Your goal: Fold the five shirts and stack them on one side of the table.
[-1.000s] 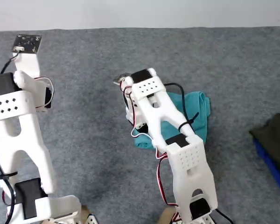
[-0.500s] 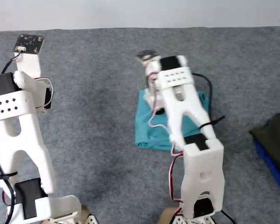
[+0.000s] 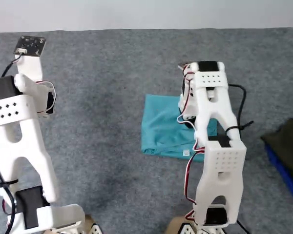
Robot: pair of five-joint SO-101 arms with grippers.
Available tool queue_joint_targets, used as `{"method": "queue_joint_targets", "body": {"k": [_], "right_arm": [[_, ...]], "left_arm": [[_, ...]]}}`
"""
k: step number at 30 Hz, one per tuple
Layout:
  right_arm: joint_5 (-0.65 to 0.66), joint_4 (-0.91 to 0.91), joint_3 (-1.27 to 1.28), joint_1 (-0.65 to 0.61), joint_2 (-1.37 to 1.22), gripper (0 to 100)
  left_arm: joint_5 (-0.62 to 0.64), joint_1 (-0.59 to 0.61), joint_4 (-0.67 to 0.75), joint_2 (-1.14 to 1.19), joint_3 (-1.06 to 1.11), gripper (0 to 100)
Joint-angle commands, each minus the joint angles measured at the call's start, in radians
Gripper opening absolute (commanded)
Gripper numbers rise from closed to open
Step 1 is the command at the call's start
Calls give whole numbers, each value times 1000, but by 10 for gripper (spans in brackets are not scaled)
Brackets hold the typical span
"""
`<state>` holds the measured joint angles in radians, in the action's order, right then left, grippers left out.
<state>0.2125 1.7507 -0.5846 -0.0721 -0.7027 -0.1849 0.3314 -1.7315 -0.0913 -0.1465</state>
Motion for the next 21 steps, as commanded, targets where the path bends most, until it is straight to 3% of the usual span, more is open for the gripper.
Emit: {"method": "queue_joint_targets", "body": {"k": [1,8,13,21], "right_arm": [[-2,47,-20,45,18,9],[0,42,143,84,189,9],[-8,-22,158,25,326,9],[-18,-119,157,-19,131,9]], "left_arm": [[-9,8,-20,-38,-2,6],[-9,8,-20,-38,-2,6],[-5,3,-20,-38,-2,6],[-6,3,-21,-38,-2,6]]}}
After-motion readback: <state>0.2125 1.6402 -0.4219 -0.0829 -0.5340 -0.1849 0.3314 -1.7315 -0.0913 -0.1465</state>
